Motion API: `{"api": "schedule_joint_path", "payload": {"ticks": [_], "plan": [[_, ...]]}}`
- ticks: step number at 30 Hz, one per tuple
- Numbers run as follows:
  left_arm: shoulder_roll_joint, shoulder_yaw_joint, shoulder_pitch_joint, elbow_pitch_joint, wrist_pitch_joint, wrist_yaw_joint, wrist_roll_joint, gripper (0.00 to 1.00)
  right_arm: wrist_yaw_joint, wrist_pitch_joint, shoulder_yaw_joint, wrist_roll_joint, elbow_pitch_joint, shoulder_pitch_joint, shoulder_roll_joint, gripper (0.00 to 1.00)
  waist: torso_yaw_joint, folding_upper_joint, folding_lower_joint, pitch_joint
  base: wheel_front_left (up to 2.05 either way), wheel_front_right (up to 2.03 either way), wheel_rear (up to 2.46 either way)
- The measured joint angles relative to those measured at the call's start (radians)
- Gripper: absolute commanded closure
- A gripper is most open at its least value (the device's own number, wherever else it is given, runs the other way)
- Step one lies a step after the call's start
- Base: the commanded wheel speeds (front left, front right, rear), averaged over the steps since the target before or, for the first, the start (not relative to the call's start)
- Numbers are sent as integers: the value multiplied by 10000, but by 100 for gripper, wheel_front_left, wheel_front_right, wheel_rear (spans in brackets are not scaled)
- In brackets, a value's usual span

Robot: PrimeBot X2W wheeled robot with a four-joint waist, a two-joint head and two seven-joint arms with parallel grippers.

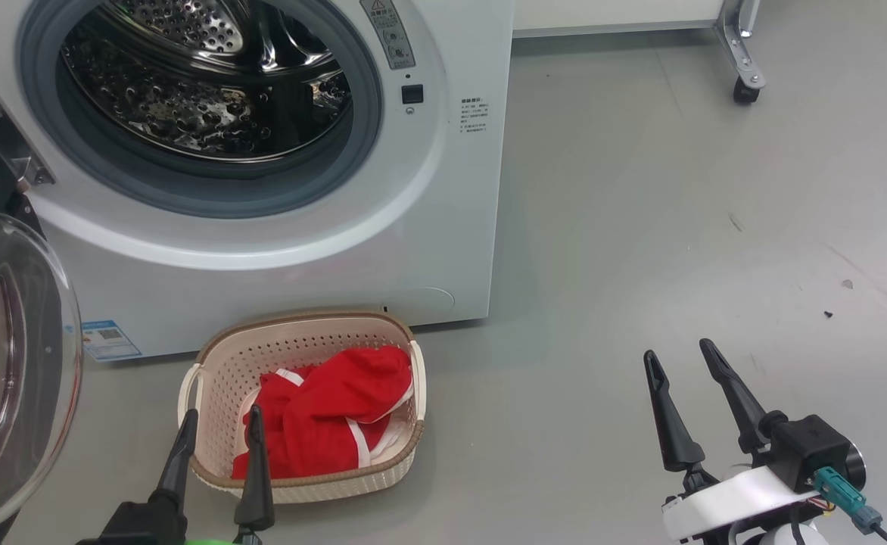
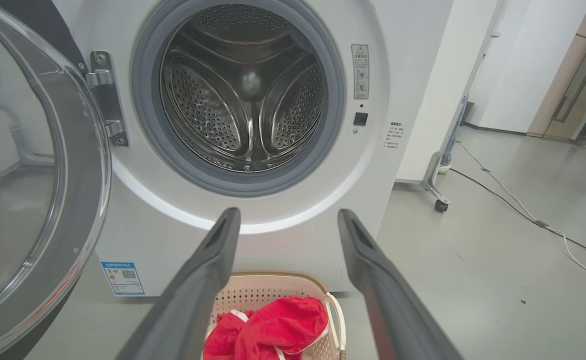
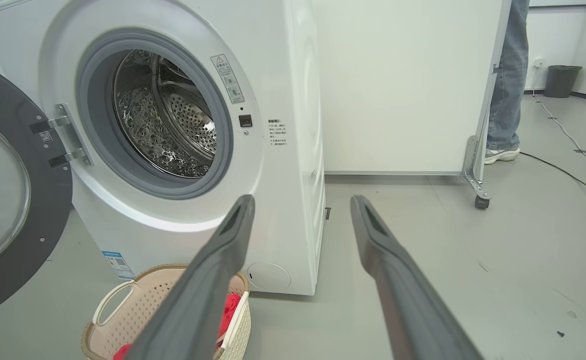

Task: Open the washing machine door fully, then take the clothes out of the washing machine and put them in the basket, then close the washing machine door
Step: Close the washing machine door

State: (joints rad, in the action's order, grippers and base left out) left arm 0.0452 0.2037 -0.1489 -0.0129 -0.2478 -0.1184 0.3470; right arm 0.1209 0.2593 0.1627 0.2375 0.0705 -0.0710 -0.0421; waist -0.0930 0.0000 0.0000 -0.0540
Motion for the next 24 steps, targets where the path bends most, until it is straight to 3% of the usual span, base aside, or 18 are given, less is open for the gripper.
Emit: {"api": "schedule_joint_path", "payload": {"ticks": [12, 24], "plan": [[0, -2, -1, -40, 0, 0, -2, 0, 0, 0, -2, 2, 2, 1, 0, 0, -10, 0, 0, -5, -83, 83, 0], [2, 4, -2, -81, 0, 0, -2, 0, -2, 0, -6, 2, 0, 1, 4, 0, 0, 0, 0, 3, -33, 33, 0]]}}
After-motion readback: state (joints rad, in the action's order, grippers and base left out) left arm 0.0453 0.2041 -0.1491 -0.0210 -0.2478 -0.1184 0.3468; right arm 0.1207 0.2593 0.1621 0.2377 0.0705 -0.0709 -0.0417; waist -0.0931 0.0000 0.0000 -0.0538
